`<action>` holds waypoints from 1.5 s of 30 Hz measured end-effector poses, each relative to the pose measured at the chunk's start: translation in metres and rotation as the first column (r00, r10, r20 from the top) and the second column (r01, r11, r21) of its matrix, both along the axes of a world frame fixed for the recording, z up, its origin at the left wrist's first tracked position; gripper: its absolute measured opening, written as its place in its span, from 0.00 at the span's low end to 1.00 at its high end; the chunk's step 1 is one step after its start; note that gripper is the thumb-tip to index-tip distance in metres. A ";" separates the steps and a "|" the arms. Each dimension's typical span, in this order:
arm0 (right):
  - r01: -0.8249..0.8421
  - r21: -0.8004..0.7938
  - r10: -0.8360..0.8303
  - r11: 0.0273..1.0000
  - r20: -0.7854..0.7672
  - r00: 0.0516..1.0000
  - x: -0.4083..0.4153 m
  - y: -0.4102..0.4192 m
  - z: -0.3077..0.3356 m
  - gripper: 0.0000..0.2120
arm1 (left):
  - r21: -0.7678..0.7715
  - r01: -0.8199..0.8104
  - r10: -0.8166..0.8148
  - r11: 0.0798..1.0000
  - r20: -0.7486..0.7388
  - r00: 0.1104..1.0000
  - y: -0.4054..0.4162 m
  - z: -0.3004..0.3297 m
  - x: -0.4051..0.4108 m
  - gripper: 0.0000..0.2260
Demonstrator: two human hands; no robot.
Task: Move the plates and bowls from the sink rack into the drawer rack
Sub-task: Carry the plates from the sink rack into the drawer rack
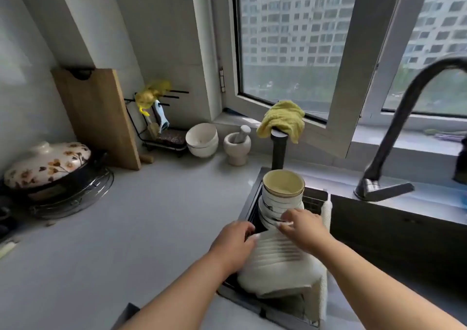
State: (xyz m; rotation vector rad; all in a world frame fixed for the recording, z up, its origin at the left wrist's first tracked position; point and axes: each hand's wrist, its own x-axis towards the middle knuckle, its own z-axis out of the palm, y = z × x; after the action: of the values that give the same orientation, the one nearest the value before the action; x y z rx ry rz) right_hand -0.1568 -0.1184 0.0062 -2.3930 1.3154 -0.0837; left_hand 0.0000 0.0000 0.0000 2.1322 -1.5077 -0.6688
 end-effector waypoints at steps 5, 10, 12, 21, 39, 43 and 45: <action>-0.032 0.165 0.063 0.986 -0.184 0.981 -0.003 -0.026 -0.008 0.18 | 0.100 0.048 -0.049 0.994 -0.002 0.999 -0.031 -0.011 -0.010 0.16; -0.051 0.309 0.094 0.950 -0.126 0.988 -0.001 -0.046 -0.006 0.19 | 0.141 0.069 -0.059 0.988 -0.071 0.996 -0.045 -0.015 -0.017 0.12; -0.075 0.350 0.101 0.934 -0.057 0.993 0.000 -0.050 -0.006 0.17 | 0.173 0.065 -0.046 0.983 -0.108 0.993 -0.049 -0.015 -0.019 0.12; -0.346 0.124 0.336 0.930 0.092 0.937 0.000 -0.053 -0.018 0.14 | 0.223 0.057 -0.008 0.973 -0.216 0.976 -0.062 -0.012 -0.018 0.18; -0.286 0.106 0.235 0.952 0.346 0.908 -0.011 -0.063 0.004 0.12 | -0.140 -0.125 0.097 0.982 -0.195 0.976 -0.070 0.001 -0.032 0.13; -0.250 0.082 0.195 0.965 0.416 0.888 -0.008 -0.065 0.018 0.12 | -0.189 -0.184 0.136 0.965 -0.239 0.962 -0.073 0.018 -0.030 0.13; -0.244 0.050 0.199 0.968 0.433 0.879 -0.006 -0.063 0.028 0.11 | -0.220 -0.204 0.148 0.954 -0.247 0.958 -0.071 0.027 -0.030 0.13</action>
State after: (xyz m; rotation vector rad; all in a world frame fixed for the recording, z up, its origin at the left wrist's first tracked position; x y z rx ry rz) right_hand -0.1632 -0.1819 0.0337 -2.2490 0.8177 -0.4360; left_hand -0.0301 -0.0714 0.0274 1.9052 -1.1926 -0.6065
